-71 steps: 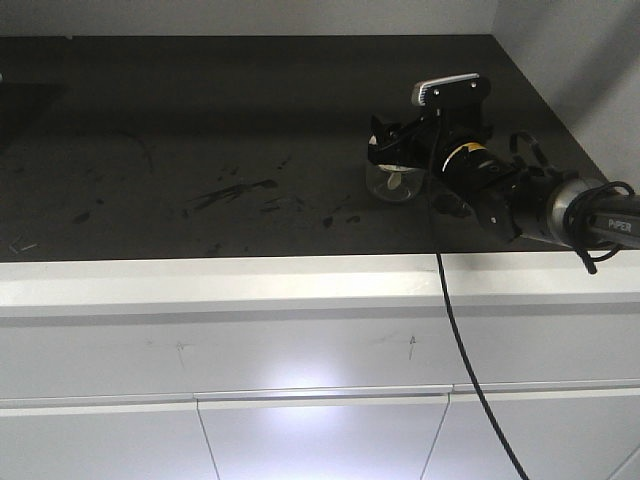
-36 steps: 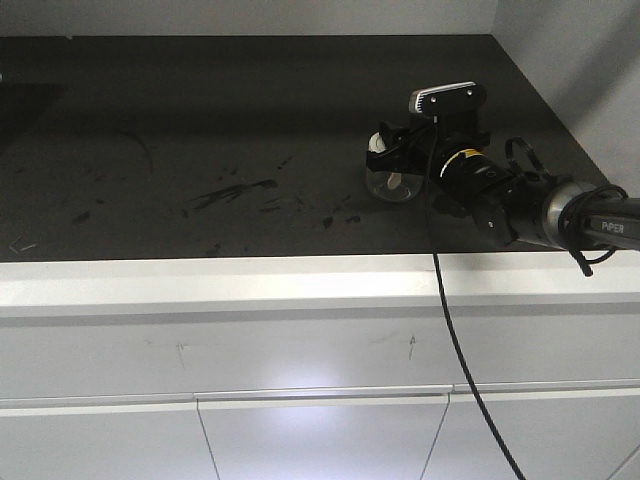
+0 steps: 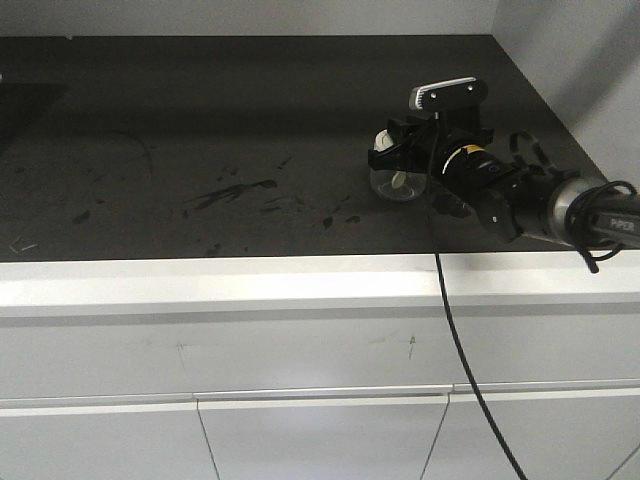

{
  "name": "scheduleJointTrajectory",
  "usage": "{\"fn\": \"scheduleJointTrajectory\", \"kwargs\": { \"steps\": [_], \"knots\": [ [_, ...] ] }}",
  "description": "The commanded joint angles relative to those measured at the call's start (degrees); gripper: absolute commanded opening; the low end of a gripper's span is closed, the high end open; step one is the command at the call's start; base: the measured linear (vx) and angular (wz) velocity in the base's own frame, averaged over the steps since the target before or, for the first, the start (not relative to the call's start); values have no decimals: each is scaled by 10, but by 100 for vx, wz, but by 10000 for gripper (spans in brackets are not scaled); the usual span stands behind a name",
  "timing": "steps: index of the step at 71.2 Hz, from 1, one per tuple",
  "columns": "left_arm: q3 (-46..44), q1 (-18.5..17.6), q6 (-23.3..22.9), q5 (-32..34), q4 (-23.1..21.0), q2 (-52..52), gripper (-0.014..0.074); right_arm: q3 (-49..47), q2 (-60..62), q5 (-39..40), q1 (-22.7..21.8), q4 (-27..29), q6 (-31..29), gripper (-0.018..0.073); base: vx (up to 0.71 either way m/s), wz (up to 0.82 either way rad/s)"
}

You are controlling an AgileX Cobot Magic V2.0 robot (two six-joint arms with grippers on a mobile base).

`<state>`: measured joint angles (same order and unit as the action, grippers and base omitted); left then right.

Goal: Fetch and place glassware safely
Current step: 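Close the right gripper on the jar lid and lift it out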

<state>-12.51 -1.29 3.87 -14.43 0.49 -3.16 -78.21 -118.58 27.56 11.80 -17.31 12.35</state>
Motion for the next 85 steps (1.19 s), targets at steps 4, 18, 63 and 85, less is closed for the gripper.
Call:
{"fn": "scheduleJointTrajectory", "kwargs": {
  "steps": [4, 18, 63, 85],
  "knots": [
    [-14, -2, -5, 43, -5, -6, -7, -14, 89, 9, -1, -3, 15, -6, 0, 0],
    [-14, -2, -5, 43, -5, -6, -7, 85, 175, 35, -1, -13, 19, -4, 0, 0],
    [-14, -2, -5, 42, -5, -6, -7, 294, 395, 29, 166, -33, 22, -4, 0, 0],
    [-14, -2, -5, 43, -5, -6, -7, 296, 449, -22, 294, -33, 32, -4, 0, 0]
  ]
}}
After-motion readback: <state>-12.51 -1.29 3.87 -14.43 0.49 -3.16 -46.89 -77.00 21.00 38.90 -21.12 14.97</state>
